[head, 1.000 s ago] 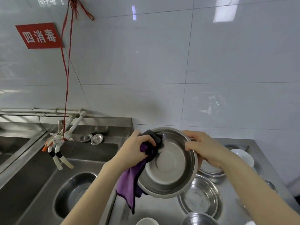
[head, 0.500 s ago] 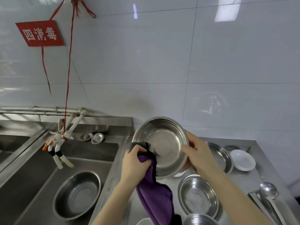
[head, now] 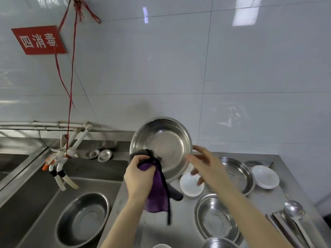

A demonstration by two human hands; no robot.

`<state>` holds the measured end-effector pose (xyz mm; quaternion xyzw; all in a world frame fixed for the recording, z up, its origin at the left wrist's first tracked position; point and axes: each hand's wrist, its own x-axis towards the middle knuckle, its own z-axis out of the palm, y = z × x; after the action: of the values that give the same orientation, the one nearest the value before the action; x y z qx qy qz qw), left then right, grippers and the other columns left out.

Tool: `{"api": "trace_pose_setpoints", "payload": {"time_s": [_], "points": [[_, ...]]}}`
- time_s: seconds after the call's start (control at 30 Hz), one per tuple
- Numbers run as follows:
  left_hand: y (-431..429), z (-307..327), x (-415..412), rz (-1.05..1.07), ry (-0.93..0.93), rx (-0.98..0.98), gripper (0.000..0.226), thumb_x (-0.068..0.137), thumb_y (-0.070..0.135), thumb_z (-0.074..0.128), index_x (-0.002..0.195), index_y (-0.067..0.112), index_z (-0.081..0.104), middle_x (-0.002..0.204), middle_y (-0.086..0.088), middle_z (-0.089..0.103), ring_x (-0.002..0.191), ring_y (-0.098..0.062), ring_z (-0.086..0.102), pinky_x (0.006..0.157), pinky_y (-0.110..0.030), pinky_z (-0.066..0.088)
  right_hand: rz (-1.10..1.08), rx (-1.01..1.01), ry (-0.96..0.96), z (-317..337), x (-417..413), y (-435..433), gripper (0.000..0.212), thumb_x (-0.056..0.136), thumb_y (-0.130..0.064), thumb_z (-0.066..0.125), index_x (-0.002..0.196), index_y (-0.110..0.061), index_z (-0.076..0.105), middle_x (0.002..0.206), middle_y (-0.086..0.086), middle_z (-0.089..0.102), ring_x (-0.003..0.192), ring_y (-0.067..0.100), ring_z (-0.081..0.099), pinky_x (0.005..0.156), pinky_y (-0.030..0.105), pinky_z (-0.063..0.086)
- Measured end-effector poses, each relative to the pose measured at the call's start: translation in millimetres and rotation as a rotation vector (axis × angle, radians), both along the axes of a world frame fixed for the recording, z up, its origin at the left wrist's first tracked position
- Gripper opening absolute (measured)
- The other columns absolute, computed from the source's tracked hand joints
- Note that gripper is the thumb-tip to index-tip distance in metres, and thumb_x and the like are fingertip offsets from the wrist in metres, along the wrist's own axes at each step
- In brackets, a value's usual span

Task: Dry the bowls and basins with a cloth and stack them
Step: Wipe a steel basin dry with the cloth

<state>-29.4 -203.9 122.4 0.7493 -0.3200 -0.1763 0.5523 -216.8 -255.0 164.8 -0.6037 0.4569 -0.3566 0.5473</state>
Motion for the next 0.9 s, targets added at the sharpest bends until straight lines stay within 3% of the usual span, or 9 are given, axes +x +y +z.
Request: {"api": "trace_pose_setpoints", "payload": {"time_s": [0.07, 0.17, 0.3, 0.47, 0.53, 0.6, 0.67, 0.77, 0.9], "points": [[5, 2, -16, 0.019, 0.099, -0.025, 0.027, 0.075, 0.014, 0.074, 0.095, 0.031, 0.067, 0.092, 0.014, 0.066, 0.091, -0.004, 0.06, 0.071, -0.014, 0.041, -0.014, 0.09, -0.093, -15, 16, 21, 0.041, 0.09, -0.032, 0.068, 0.128, -0.041, 0.053, 0.109, 0.002, 0.066, 0.069, 0.021, 0.072, 0.056, 0.038, 0.059], [14, 0, -42, -0.051, 0.177, -0.023, 0.022, 0.077, 0.019, 0.074, 0.093, 0.031, 0.065, 0.089, 0.013, 0.067, 0.086, -0.002, 0.062, 0.072, -0.018, 0.047, -0.197, -0.065, -0.051, -27, 31, 29, 0.059, 0.089, -0.024, 0.065, 0.14, -0.04, 0.042, 0.093, -0.003, 0.067, 0.071, 0.015, 0.071, 0.065, 0.041, 0.061], [15, -7, -42, -0.093, 0.141, 0.044, 0.02, 0.077, 0.024, 0.074, 0.091, 0.033, 0.063, 0.092, 0.011, 0.065, 0.086, -0.003, 0.061, 0.07, -0.019, 0.049, -0.204, -0.057, 0.079, -19, 24, 22, 0.051, 0.092, 0.005, 0.045, 0.14, -0.012, 0.046, 0.074, 0.002, 0.061, 0.049, 0.006, 0.065, 0.045, 0.023, 0.052], [5, -6, -12, -0.174, -0.254, 0.116, 0.027, 0.073, 0.019, 0.077, 0.09, 0.033, 0.062, 0.103, 0.006, 0.049, 0.082, -0.007, 0.053, 0.075, -0.022, 0.039, 0.025, -0.011, 0.273, 1, -5, 8, 0.039, 0.089, 0.002, 0.041, 0.118, -0.021, 0.053, 0.084, 0.022, 0.065, 0.051, 0.036, 0.068, 0.05, 0.037, 0.056], [1, -3, 4, -0.336, -0.489, 0.169, 0.029, 0.073, 0.02, 0.075, 0.093, 0.037, 0.061, 0.102, 0.008, 0.042, 0.079, -0.016, 0.055, 0.071, -0.028, 0.045, 0.152, -0.011, 0.412, 4, -19, -1, 0.025, 0.086, -0.001, 0.047, 0.104, -0.014, 0.058, 0.077, 0.016, 0.067, 0.058, 0.034, 0.067, 0.058, 0.044, 0.057], [0, 2, 11, -0.498, -0.69, 0.199, 0.031, 0.075, 0.02, 0.072, 0.098, 0.038, 0.06, 0.101, 0.009, 0.036, 0.074, -0.019, 0.054, 0.066, -0.033, 0.049, 0.25, 0.023, 0.474, 6, -29, -7, 0.018, 0.085, -0.002, 0.05, 0.1, -0.005, 0.059, 0.071, 0.012, 0.062, 0.057, 0.026, 0.06, 0.055, 0.037, 0.052], [-3, 8, 14, -0.523, -0.745, 0.165, 0.033, 0.077, 0.015, 0.069, 0.102, 0.036, 0.061, 0.099, 0.008, 0.035, 0.072, -0.019, 0.052, 0.065, -0.033, 0.049, 0.232, 0.008, 0.427, 5, -29, -7, 0.02, 0.087, -0.001, 0.048, 0.101, -0.008, 0.061, 0.071, 0.015, 0.061, 0.055, 0.029, 0.058, 0.048, 0.035, 0.05], [-7, 13, 12, -0.359, -0.638, 0.102, 0.036, 0.079, 0.011, 0.066, 0.106, 0.035, 0.062, 0.102, 0.005, 0.037, 0.076, -0.018, 0.053, 0.068, -0.028, 0.044, 0.055, -0.122, 0.348, 1, -17, -4, 0.038, 0.088, -0.004, 0.045, 0.114, -0.026, 0.061, 0.077, 0.011, 0.069, 0.062, 0.036, 0.066, 0.055, 0.037, 0.058], [3, 4, -29, -0.217, -0.232, 0.043, 0.036, 0.084, 0.012, 0.066, 0.115, 0.028, 0.058, 0.112, -0.001, 0.047, 0.08, -0.001, 0.049, 0.069, -0.006, 0.032, -0.216, -0.101, 0.042, -9, 10, 2, 0.053, 0.09, 0.005, 0.037, 0.133, -0.024, 0.051, 0.071, 0.019, 0.06, 0.036, 0.033, 0.053, 0.038, 0.031, 0.041]]}}
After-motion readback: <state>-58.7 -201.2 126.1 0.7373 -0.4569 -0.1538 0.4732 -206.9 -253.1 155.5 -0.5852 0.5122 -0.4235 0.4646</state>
